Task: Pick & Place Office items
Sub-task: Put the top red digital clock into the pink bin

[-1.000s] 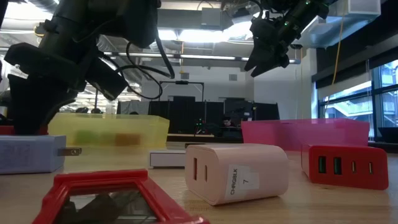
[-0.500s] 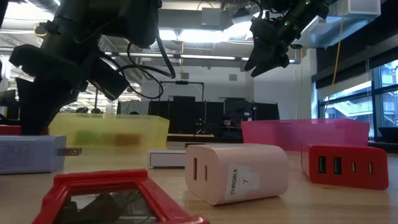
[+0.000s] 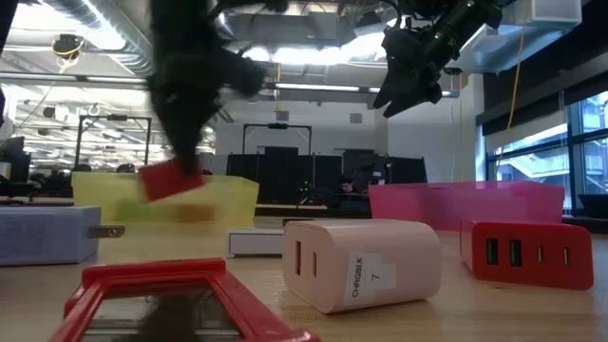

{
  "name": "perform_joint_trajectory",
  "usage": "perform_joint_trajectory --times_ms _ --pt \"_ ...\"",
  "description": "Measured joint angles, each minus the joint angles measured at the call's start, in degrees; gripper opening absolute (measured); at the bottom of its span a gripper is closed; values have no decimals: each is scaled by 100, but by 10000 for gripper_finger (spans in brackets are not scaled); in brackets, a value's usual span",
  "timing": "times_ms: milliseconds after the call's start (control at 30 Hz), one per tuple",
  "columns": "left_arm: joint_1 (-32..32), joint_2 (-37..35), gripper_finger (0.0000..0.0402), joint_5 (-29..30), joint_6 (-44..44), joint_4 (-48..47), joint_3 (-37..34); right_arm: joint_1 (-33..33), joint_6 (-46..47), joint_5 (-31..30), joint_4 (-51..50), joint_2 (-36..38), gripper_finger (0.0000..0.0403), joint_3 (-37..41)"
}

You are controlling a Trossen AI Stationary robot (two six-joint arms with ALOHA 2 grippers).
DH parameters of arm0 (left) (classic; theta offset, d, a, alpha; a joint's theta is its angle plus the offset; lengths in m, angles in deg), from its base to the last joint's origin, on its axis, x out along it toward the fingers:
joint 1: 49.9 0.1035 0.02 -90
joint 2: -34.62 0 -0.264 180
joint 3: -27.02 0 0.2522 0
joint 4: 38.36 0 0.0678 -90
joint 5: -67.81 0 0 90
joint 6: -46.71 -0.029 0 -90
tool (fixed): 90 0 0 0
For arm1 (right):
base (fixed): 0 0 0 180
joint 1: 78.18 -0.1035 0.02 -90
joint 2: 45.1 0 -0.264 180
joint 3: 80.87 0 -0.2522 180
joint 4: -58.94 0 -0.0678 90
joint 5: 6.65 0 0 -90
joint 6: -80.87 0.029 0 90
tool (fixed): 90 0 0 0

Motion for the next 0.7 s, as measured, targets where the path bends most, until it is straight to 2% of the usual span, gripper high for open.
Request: perform_joint_trajectory --times_ms 200,400,533,700 --pt "-63 -47 56 1712 -794 12 997 -4 -299 -25 43 0 247 6" --pt "-272 -707 56 3505 -1032 275 1179 -33 -622 92 902 0 247 301" --pt "-463 -1274 56 4370 -1030 789 886 -147 -941 801 2069 -2 247 710" --pt "-652 -1819 56 4790 -1336 2444 5 -381 -1285 1990 4211 -3 247 1455"
